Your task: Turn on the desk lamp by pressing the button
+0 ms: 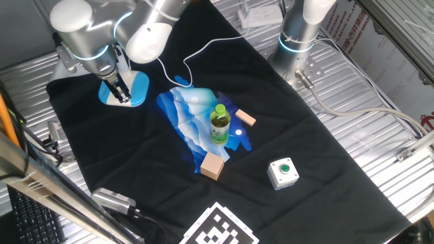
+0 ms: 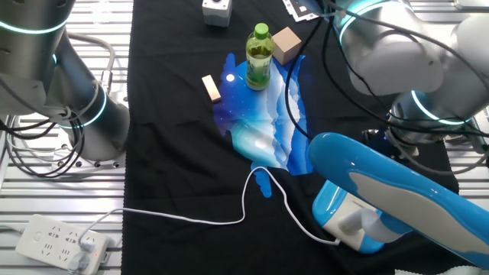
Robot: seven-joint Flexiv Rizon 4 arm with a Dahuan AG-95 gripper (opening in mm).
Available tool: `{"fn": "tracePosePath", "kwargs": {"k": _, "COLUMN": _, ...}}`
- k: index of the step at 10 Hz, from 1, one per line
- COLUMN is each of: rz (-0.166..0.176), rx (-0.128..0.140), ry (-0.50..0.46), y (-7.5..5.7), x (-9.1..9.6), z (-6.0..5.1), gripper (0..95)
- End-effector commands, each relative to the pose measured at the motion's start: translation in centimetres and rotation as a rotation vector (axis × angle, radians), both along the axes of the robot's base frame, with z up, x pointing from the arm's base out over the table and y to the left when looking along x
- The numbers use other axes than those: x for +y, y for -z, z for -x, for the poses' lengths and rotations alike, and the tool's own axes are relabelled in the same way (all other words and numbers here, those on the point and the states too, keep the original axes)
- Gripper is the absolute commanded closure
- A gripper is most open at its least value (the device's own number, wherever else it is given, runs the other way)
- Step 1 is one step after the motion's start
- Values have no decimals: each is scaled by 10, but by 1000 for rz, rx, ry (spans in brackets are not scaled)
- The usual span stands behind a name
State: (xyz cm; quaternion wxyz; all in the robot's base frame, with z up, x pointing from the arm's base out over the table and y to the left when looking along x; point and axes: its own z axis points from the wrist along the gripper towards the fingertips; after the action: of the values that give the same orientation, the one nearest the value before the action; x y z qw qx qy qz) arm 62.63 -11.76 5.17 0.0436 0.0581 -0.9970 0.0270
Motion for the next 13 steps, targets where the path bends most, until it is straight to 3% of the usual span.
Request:
{"fn": "tracePosePath", "kwargs": {"k": 1, "rz": 1, "rx": 0, "ry": -5, "y": -2, "x": -4, "z": 2, "gripper": 950}}
{"fn": "tracePosePath", "kwargs": {"k": 5, "rz": -3, "rx": -53, "ry": -12, "y": 0, "x": -8, "z": 5, "gripper": 950}}
{"fn": "tracePosePath", "kwargs": {"k": 10, "rz": -14, "rx": -72, "ry": -26, "y": 0, "x": -21, "z": 5, "gripper": 950}}
{"fn": "tracePosePath", "kwargs": {"k": 13, "rz": -17, "rx": -70, "ry": -39, "y": 0, "x": -23, "z": 3, "gripper": 950}}
